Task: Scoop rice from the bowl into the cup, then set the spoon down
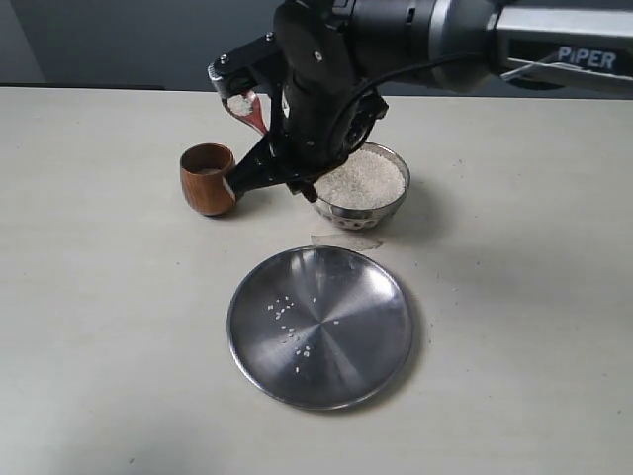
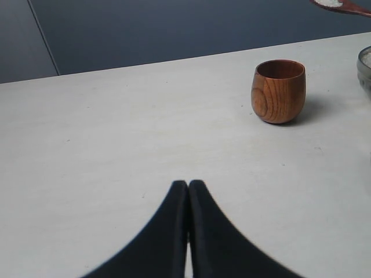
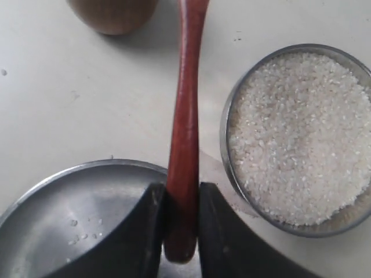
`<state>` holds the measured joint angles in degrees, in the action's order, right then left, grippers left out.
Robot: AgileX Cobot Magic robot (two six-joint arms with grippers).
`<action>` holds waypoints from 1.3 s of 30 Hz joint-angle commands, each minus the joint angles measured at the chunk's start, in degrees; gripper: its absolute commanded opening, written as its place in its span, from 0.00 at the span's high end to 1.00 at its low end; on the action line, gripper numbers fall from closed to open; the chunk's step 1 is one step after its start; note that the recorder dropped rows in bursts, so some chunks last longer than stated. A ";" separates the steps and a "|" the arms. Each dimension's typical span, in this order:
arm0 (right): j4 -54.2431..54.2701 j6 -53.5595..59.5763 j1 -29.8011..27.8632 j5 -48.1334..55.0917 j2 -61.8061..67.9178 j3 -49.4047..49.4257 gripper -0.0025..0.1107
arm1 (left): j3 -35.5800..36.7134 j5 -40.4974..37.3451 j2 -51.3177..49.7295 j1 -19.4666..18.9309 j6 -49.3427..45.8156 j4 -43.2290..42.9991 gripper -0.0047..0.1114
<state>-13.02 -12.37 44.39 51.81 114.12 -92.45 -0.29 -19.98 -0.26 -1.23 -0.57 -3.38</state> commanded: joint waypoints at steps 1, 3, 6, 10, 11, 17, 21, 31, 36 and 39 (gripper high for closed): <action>-3.51 0.55 1.17 0.29 2.33 -2.14 0.98 | 0.29 0.24 0.26 0.13 0.14 -0.34 0.96; -5.00 0.55 1.33 0.99 3.58 -3.50 0.98 | 0.29 0.24 0.26 0.13 0.14 -0.34 0.96; -6.45 0.55 1.33 2.53 5.57 -5.67 0.98 | 0.29 0.24 0.26 0.13 0.14 -0.34 0.96; -7.93 1.05 1.33 2.36 7.14 -6.97 0.98 | 0.29 0.24 0.26 0.13 0.14 -0.34 0.96; -8.20 1.20 1.33 2.36 7.45 -7.26 0.98 | 0.29 0.24 0.26 0.13 0.14 -0.34 0.96; -10.87 2.28 1.70 3.03 9.75 -9.15 0.98 | 0.29 0.24 0.26 0.13 0.14 -0.34 0.96; -15.17 2.28 3.41 3.22 10.80 -10.19 0.98 | 0.29 0.24 0.26 0.13 0.14 -0.34 0.96; -23.50 2.11 5.63 4.17 13.47 -10.19 0.98 | 0.29 0.24 0.26 0.13 0.14 -0.34 0.96; -29.90 1.23 7.96 5.33 15.39 -10.76 0.98 | 0.29 0.24 0.26 0.13 0.14 -0.34 0.96; -32.35 1.23 8.30 7.08 16.15 -11.43 0.98 | 0.29 0.24 0.26 0.13 0.14 -0.34 0.96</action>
<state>-43.11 -10.79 52.60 57.46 130.16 -103.29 -0.29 -19.98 -0.26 -1.23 -0.57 -3.38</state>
